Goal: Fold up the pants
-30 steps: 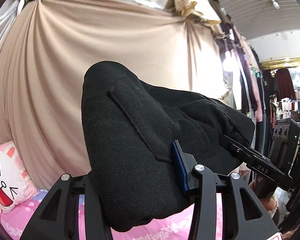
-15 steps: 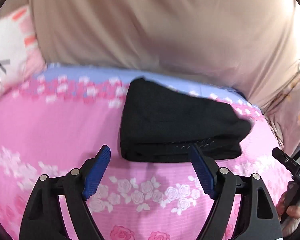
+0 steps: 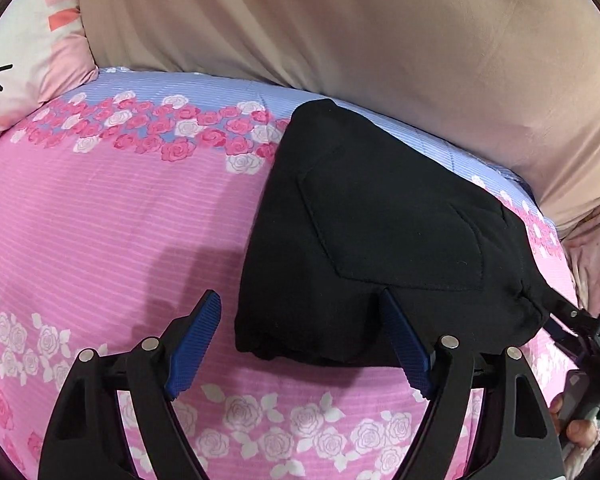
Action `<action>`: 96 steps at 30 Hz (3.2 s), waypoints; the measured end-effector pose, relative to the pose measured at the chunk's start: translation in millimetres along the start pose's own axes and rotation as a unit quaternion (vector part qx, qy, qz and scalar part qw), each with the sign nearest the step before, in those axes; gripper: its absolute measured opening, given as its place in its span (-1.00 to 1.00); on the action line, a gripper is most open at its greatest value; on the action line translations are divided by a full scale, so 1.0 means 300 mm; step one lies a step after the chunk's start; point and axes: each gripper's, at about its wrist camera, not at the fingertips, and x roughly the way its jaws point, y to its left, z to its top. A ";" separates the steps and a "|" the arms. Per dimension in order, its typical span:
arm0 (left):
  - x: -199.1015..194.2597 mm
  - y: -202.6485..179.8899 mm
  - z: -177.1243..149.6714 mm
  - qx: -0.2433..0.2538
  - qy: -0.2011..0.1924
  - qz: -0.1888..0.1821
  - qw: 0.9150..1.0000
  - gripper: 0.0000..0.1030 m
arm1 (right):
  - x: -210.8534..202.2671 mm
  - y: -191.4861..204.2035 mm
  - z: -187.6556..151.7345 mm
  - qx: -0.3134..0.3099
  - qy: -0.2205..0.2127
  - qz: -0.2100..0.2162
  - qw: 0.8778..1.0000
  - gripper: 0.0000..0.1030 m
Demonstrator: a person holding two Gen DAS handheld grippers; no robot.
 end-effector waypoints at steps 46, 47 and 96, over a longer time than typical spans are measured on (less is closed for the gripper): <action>-0.164 -0.232 -0.369 0.126 -0.133 0.110 0.977 0.79 | -0.195 0.151 -0.359 -0.133 -0.093 -0.153 0.975 0.91; -0.168 -0.235 -0.374 0.126 -0.137 0.113 0.976 0.79 | -0.192 0.159 -0.368 -0.137 -0.083 -0.152 0.975 0.91; -0.190 -0.237 -0.393 0.104 -0.148 0.110 0.977 0.79 | -0.194 0.206 -0.420 -0.172 -0.085 -0.179 0.965 0.91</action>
